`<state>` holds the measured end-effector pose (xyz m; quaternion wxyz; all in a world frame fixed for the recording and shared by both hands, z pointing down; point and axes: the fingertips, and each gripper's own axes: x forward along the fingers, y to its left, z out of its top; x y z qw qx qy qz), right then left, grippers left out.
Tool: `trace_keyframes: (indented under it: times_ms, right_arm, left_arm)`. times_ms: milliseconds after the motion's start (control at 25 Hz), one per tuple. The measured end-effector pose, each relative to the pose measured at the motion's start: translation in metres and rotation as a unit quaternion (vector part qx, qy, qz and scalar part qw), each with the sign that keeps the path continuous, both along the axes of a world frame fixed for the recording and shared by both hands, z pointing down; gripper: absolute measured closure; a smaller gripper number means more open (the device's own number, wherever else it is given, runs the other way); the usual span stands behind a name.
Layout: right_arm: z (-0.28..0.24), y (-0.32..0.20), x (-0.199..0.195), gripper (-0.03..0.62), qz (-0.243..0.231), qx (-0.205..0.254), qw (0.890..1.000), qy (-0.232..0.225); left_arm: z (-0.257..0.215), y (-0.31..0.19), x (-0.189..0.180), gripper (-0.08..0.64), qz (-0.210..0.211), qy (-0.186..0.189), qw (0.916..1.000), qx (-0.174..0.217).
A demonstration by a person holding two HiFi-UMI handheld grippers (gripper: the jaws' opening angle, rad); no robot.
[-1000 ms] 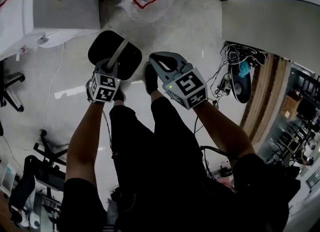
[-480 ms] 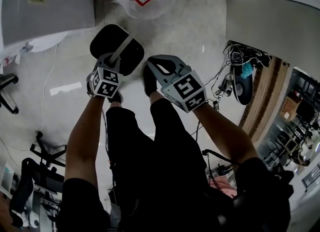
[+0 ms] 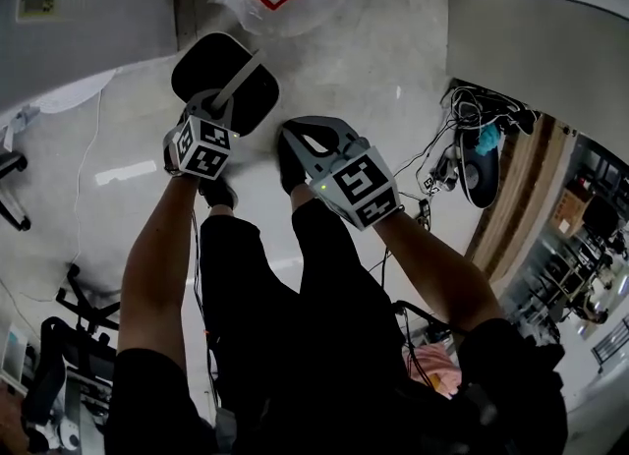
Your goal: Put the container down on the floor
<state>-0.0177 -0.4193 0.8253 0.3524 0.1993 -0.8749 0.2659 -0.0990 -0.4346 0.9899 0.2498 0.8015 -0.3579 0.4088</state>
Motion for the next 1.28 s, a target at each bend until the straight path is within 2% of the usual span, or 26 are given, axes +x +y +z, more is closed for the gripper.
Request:
trace_keyframes:
  times_ms: [200,640,960,1160,1280]
  right_arm:
    - [0.015,0.002,0.008,0.583,0.01,-0.006,1.0,0.006]
    - [0.038,0.016,0.014,0.583,0.021,-0.02,1.0,0.009]
    - [0.046,0.028,0.004,0.583,0.014,-0.025,1.0,0.007]
    - [0.048,0.038,-0.002,0.583,0.006,-0.028,1.0,0.008]
    - [0.046,0.043,-0.003,0.583,0.003,-0.027,1.0,0.008]
  left_arm:
    - [0.014,-0.007,0.003,0.531,-0.014,0.023,0.9996,-0.003]
    - [0.05,0.023,-0.019,0.531,-0.029,0.015,0.9992,-0.023]
    - [0.063,0.056,-0.047,0.529,-0.026,-0.043,0.9978,-0.043]
    - [0.064,0.062,-0.047,0.529,-0.03,-0.046,0.9978,-0.038]
    - [0.061,0.061,-0.049,0.528,-0.047,-0.057,0.9968,-0.029]
